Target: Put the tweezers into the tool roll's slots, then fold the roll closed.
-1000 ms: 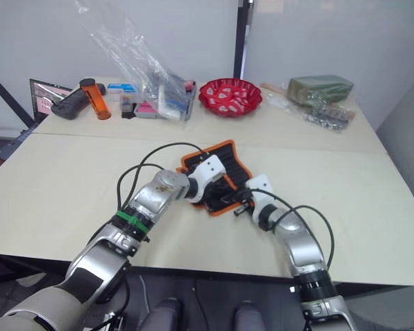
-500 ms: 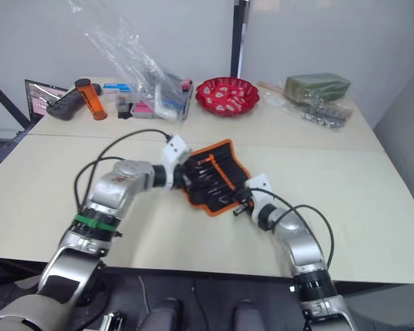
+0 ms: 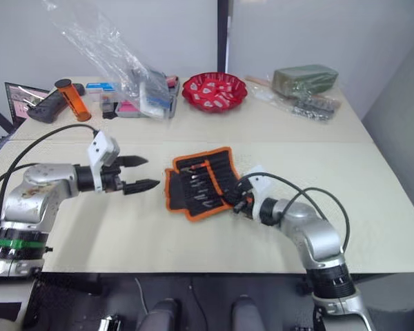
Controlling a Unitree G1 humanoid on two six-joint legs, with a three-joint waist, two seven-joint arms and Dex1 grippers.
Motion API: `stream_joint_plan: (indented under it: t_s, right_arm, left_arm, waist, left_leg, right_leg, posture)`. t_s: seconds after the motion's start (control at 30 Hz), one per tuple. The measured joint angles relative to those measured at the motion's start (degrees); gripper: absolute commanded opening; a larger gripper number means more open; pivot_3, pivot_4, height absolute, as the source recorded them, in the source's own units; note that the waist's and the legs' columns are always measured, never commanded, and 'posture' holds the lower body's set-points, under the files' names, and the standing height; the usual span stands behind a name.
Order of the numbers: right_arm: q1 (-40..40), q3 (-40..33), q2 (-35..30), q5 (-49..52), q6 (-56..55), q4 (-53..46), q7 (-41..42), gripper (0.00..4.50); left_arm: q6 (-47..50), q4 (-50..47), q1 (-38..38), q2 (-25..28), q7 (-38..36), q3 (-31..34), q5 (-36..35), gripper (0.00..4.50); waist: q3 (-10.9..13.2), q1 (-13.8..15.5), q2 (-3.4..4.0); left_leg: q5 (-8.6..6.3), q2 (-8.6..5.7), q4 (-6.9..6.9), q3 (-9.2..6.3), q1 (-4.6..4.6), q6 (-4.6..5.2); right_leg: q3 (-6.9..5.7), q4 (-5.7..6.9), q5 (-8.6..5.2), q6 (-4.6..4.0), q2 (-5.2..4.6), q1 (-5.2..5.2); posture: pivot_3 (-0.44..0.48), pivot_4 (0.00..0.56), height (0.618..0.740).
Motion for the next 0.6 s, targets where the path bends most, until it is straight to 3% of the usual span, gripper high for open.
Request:
stream_joint_plan:
  t_s: [0.2,0.23,0.6]
  right_arm:
    - [-0.2,2.5,0.2,0.0,0.6,-3.7,-0.1,4.34]
    - [-0.3,2.4,0.0,-0.1,0.7,-3.7,-0.3,4.49]
    - [-0.2,1.4,-3.0,-0.6,0.4,-1.4,-0.3,4.49]
  left_arm:
    - [0.0,-6.7,8.5,1.3,0.0,1.8,-3.0,4.50]
    - [0.3,-7.1,8.8,1.3,0.4,1.9,-3.4,4.50]
    - [1.6,-9.7,10.0,1.4,2.0,2.6,-6.3,4.50]
  waist:
    - [0.0,0.4,-0.04]
    - [0.1,0.4,-0.07]
    - [0.1,0.1,-0.09]
  left_leg:
    - [0.00,0.00,0.08,0.00,-0.02,0.00]
    - [0.00,0.00,0.09,0.00,-0.02,0.00]
    - [0.01,0.02,0.04,0.01,0.02,0.01]
  right_leg:
    - [0.00,0.01,-0.01,-0.01,-0.01,0.02]
    - [0.00,0.01,-0.01,-0.01,-0.01,0.02]
    - [0.00,0.07,0.00,-0.03,0.02,-0.01]
  posture:
    - [0.000,0.150,0.740]
    - [0.000,0.150,0.740]
    - [0.000,0.150,0.740]
